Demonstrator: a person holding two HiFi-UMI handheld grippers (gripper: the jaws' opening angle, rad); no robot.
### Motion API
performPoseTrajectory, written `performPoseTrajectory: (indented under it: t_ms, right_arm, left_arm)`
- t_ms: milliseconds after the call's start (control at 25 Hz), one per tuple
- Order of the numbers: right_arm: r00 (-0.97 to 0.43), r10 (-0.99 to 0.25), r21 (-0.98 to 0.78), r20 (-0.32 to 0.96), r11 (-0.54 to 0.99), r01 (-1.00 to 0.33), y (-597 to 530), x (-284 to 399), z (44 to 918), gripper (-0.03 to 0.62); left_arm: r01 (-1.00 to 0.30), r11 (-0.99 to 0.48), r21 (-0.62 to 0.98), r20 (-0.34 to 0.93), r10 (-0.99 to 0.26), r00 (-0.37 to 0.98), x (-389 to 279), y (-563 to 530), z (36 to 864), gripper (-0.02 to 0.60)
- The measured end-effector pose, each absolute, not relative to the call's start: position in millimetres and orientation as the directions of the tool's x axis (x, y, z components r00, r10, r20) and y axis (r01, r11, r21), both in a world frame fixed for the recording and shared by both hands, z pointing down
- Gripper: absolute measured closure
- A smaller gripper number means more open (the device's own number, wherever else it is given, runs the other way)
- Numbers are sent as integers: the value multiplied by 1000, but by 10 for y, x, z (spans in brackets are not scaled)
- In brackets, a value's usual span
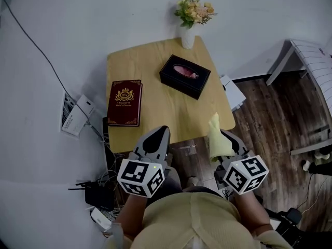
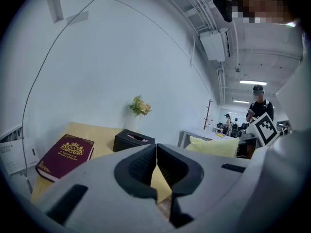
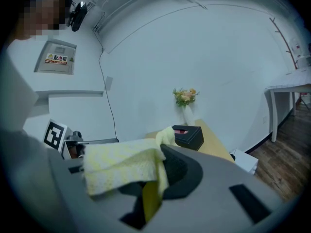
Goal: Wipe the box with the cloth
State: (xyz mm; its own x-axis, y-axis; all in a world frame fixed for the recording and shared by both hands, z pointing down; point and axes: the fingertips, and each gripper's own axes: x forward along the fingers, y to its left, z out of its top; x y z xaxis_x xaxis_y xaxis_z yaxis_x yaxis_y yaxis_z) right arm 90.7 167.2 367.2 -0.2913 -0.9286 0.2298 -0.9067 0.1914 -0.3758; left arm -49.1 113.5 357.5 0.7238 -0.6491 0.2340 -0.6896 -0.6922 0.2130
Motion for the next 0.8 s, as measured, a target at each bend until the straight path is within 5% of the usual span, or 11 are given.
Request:
performPoseTrajectory:
  t_ms: [800]
  right_arm:
    - [-147,-963,-334,225,65,-940,-33,554,3465,554]
  left_arm:
    - [-555,-800,228,247,-504,827,-639,-443,3617,560]
